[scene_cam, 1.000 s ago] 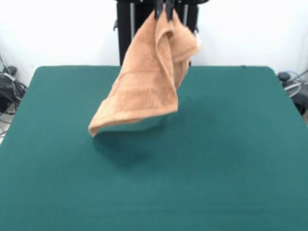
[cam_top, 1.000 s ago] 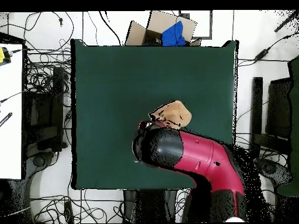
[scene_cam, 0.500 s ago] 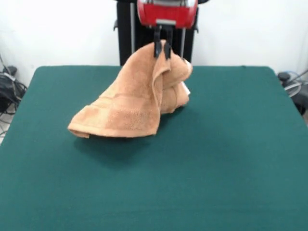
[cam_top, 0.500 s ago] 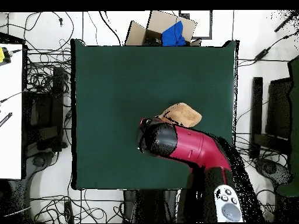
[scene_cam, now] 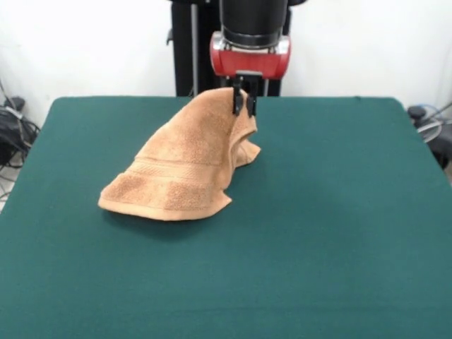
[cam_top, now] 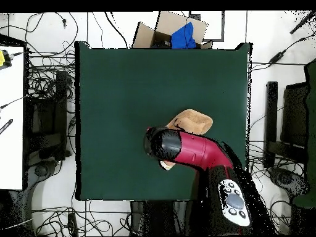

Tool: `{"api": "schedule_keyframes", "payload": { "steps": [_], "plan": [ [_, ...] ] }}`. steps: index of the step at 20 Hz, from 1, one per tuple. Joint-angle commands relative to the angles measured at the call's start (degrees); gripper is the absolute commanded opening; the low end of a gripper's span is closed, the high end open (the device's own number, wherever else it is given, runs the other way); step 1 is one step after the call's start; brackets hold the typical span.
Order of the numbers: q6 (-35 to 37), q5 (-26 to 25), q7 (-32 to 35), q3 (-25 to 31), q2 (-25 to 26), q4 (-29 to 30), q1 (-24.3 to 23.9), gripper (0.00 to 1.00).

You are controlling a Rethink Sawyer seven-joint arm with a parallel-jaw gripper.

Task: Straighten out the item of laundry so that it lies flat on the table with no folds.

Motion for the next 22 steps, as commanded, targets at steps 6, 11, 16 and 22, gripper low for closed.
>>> {"api": "schedule_keyframes", "payload": {
  "steps": [6, 11, 16, 22],
  "plan": [
    [-8.69, -4.04, 6.76, 2.15, 5.98, -0.51, 1.69, 0.0],
    [-10.08, -3.92, 7.32, 1.51, 7.85, -1.18, 2.55, 0.0],
    [-15.56, -4.22, 8.19, 0.95, 13.36, -1.99, 2.85, 0.0],
    [-20.22, -3.83, 7.99, 1.48, 19.23, -3.38, 2.2, 0.0]
  ]
}}
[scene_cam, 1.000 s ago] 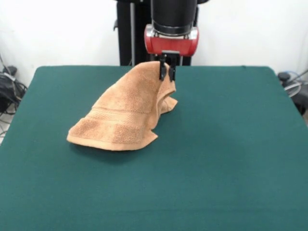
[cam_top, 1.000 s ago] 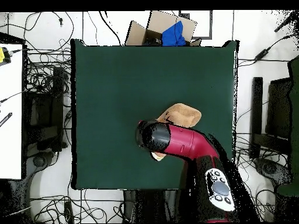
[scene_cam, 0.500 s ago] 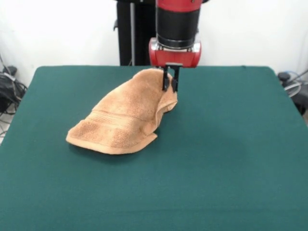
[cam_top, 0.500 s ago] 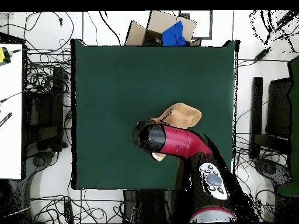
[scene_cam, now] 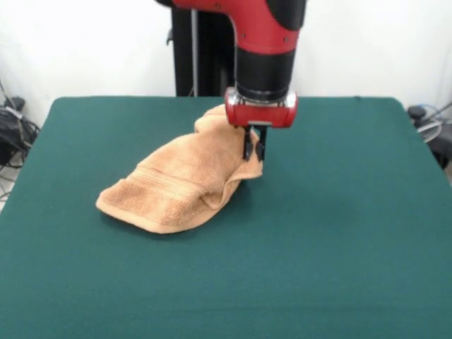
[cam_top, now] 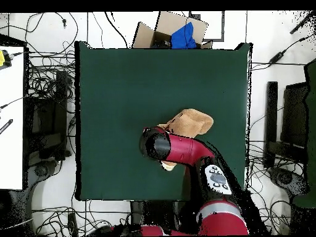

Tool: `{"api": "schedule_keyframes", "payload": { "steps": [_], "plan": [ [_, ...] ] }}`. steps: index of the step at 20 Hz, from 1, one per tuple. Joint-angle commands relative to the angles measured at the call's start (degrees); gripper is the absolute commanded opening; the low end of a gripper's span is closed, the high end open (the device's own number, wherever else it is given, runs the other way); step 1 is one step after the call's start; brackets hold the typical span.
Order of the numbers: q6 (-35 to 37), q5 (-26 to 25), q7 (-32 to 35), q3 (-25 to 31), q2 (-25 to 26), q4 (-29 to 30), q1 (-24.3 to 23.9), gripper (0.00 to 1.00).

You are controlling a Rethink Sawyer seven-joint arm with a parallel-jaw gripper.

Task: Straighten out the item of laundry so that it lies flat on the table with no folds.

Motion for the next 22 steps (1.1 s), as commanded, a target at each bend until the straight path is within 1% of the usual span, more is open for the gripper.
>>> {"api": "schedule_keyframes", "payload": {
  "steps": [1, 16, 22],
  "plan": [
    [-6.71, -2.59, 7.83, 1.4, 8.65, -2.56, 0.67, 0.0],
    [-10.27, -1.94, 7.47, 1.2, 11.82, -3.56, 0.86, 0.0],
    [-10.07, -1.57, 7.42, 1.44, 12.5, -4.67, 1.11, 0.0]
  ]
}}
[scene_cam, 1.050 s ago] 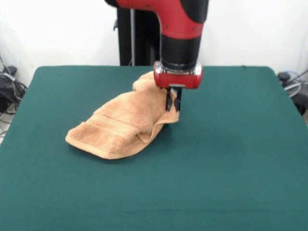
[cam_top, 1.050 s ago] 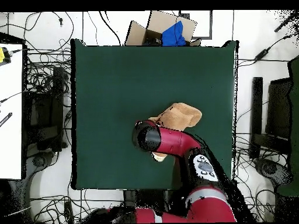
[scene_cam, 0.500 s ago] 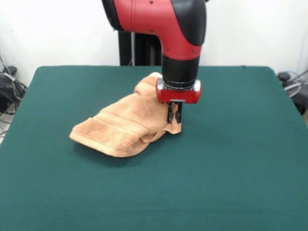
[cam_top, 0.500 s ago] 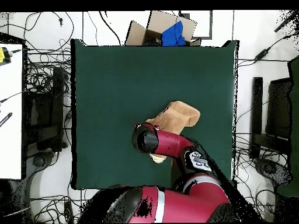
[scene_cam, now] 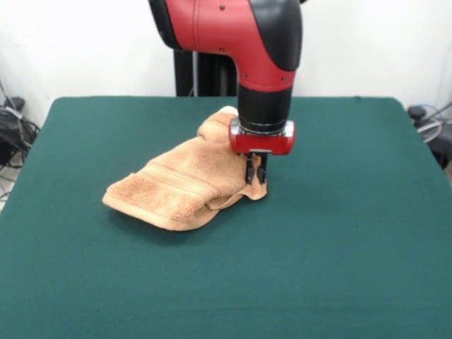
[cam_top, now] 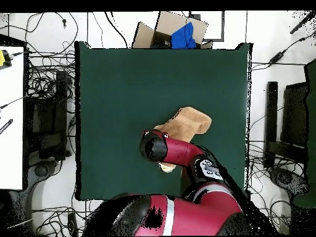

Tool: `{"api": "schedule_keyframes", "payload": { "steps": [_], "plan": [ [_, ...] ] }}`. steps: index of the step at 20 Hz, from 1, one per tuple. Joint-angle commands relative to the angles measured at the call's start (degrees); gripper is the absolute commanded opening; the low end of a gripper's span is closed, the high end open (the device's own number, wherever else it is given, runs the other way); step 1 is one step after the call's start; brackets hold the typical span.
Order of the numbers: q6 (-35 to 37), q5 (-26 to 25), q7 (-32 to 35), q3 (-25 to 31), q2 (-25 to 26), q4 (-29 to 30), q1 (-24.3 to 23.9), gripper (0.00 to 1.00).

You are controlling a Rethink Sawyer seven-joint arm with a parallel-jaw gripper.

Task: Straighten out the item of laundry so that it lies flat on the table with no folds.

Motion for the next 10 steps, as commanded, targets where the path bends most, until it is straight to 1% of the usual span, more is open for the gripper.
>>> {"api": "schedule_keyframes", "payload": {
  "steps": [1, 5, 10],
  "plan": [
    [-2.61, -1.5, 7.52, 1.47, 4.63, -3.53, 1.16, 0.0],
    [-1.67, -0.62, 8.32, 1.8, 3.45, -2.76, 1.93, 0.0],
    [-0.15, 2.68, 11.7, 2.63, 1.08, -1.24, 5.11, 0.0]
  ]
}}
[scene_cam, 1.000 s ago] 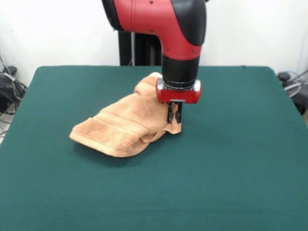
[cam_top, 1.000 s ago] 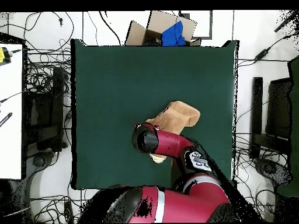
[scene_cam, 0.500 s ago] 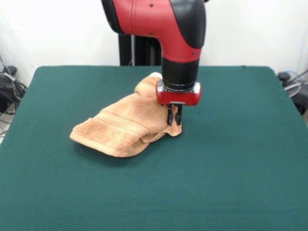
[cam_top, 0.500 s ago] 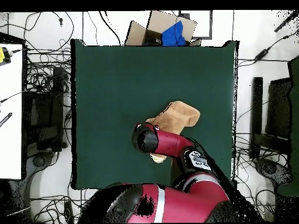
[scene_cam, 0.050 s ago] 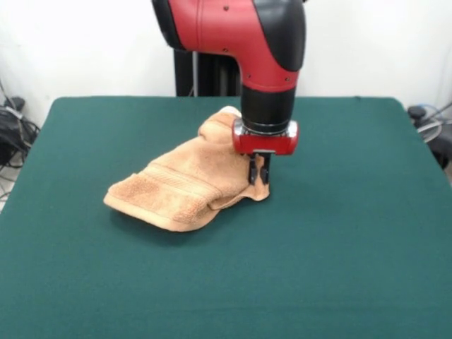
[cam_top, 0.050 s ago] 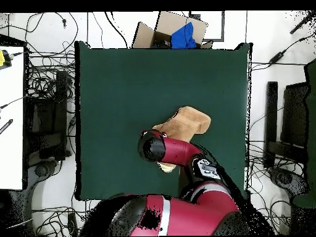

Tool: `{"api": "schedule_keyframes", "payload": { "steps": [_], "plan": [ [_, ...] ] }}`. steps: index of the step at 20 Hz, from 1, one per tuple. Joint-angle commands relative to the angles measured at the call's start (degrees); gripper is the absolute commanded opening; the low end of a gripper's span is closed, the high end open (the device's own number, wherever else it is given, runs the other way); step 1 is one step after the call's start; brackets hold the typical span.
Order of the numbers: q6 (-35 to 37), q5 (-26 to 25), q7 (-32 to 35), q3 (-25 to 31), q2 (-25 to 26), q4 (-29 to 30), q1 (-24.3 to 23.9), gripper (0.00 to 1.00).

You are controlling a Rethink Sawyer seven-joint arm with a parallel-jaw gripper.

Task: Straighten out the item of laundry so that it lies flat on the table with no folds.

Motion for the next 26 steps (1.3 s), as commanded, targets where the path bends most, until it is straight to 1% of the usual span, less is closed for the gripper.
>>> {"api": "schedule_keyframes", "payload": {
  "steps": [1, 4, 7, 10, 16, 20, 26],
  "plan": [
    [0.23, 3.4, 12.47, 2.61, 0.58, -0.9, 4.72, 0.0],
    [2.52, 5.79, 14.13, 1.74, -1.32, -0.96, 7.32, 0.0],
    [2.38, 6.37, 13.58, 0.72, -0.69, -1.82, 8.17, 0.0],
    [0.92, 4.46, 10.74, -0.78, 1.04, -3.1, 6.77, 0.0],
    [-0.84, 3.3, 9.8, -3.08, 2.08, -4.2, 7.07, 0.0],
    [-2.73, 2.92, 10.14, -3.08, 2.25, -3.57, 6.89, 0.0],
    [-3.1, 2.24, 9.78, -2.54, 1.87, -2.5, 5.79, 0.0]
  ]
}}
